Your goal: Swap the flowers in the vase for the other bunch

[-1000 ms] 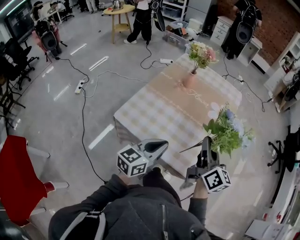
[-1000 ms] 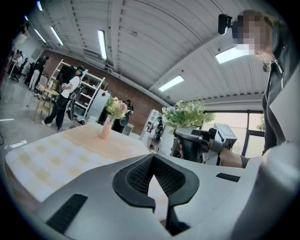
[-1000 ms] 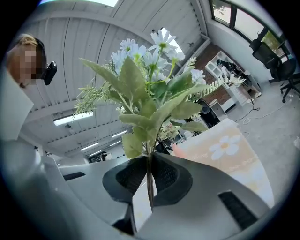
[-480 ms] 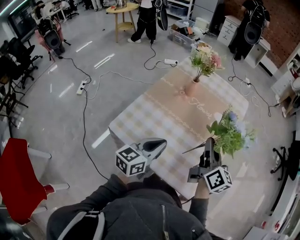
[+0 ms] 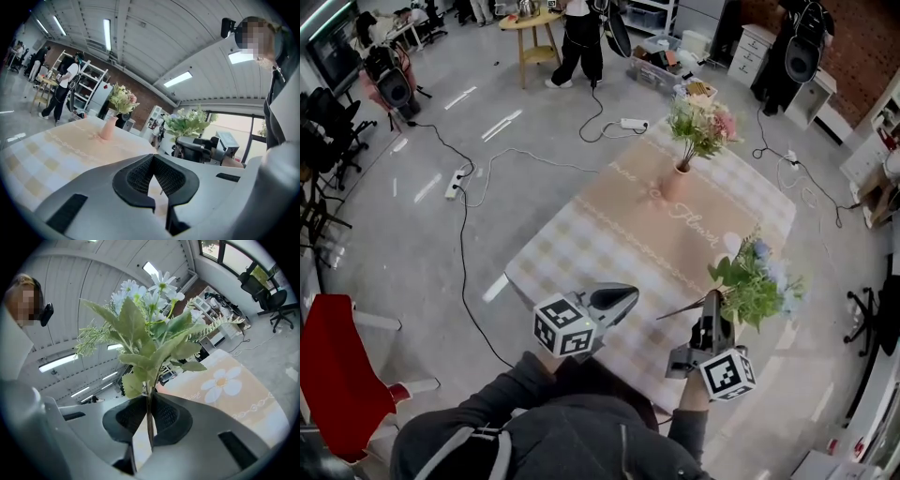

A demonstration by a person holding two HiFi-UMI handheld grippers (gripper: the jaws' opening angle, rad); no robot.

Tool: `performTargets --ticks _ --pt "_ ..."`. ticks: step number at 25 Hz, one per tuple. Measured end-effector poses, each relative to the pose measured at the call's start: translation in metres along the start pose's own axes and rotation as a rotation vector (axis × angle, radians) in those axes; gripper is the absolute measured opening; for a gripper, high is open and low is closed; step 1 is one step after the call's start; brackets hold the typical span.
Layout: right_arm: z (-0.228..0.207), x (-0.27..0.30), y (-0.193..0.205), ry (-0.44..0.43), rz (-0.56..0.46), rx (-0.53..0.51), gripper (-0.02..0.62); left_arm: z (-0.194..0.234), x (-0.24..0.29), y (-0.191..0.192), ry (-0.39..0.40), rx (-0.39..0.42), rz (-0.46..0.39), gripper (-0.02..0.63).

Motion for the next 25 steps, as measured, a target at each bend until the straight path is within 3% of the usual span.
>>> performTargets --ticks 11,25 --pt "0.005 0.026 -0.019 0.03 -0.047 0.049 0.031 0.047 0.01 -0.053 -0.017 0.018 0.005 0.009" --pt "0.009 0.055 -0.057 0.086 -0.078 0.001 0.031 0.113 0.063 -0.151 0.024 0.133 -0.02 0.009"
Point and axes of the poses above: the fingertips, and each gripper's own axes: x forward along the fingers, z to its left, y out of its underside, the point moved 6 cm from there along -x, backward along the fingers, and after that the axes turned 7 degrees about z, right-handed, at the moved point
